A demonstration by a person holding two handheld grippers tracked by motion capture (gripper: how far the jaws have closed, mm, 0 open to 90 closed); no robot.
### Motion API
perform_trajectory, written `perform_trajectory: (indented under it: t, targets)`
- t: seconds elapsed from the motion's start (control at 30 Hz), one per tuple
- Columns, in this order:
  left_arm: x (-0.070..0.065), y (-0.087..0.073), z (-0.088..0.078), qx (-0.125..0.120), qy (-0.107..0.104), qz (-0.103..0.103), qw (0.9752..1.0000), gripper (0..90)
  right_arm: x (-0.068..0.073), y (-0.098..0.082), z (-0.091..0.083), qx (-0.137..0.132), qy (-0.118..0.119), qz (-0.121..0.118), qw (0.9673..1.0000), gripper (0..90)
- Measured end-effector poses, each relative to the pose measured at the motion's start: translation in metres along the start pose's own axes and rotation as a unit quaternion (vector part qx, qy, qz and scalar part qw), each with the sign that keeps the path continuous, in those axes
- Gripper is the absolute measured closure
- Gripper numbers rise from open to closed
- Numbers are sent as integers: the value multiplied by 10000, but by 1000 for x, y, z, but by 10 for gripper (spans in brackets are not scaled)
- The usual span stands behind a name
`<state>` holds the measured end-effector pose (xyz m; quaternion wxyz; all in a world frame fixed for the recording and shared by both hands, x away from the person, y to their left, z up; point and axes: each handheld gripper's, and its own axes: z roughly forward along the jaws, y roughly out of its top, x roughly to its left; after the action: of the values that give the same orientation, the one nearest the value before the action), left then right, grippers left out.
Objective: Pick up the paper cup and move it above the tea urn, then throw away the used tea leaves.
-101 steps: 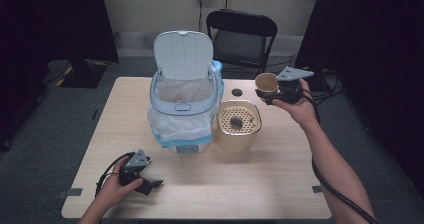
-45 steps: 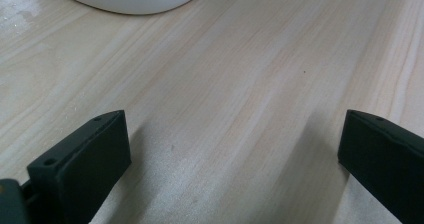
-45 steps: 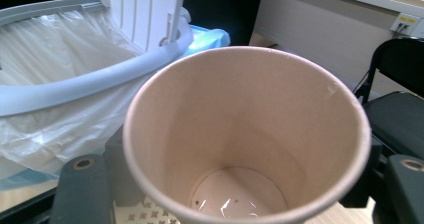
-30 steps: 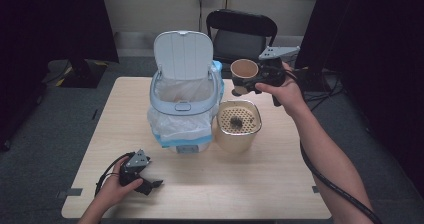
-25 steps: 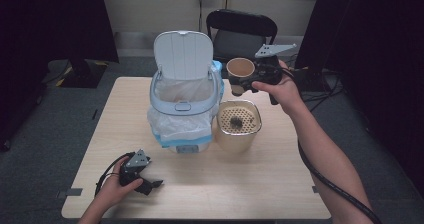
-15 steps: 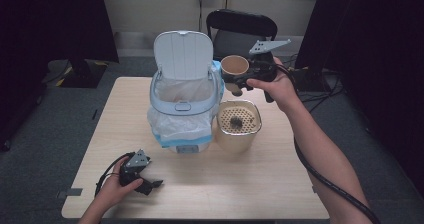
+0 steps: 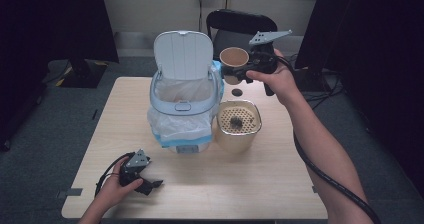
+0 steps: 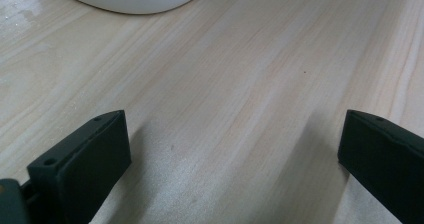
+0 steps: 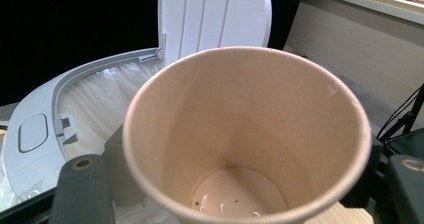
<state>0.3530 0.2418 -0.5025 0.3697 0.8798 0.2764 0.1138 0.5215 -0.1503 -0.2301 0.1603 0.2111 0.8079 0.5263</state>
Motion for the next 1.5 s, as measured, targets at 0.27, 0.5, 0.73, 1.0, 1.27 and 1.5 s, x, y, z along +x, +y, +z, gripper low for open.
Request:
perform_trajectory:
  t: [0.27, 0.5, 0.73, 1.0, 1.27, 1.5]
  targets:
    - [0, 0, 0, -6, -2, 3, 10000, 0, -1, 6, 3, -35, 17, 1, 10000, 262]
    - [0, 0, 0, -3, 5, -1, 10000, 0, 2, 15, 8, -56, 95, -13, 9999, 262]
    - [0, 0, 0, -2, 4, -2, 10000, 0, 10, 21, 17, -53, 191, -59, 9998, 262]
    - [0, 0, 0, -3, 4, -1, 10000, 0, 20, 29, 30, -108, 299, -102, 9994, 262]
    - [0, 0, 0, 1, 3, 2, 10000, 0, 32, 33, 44, -132, 444, -122, 9989, 260]
    - [0, 0, 0, 0, 4, 1, 10000, 0, 41, 34, 60, -110, 608, -149, 9980, 257]
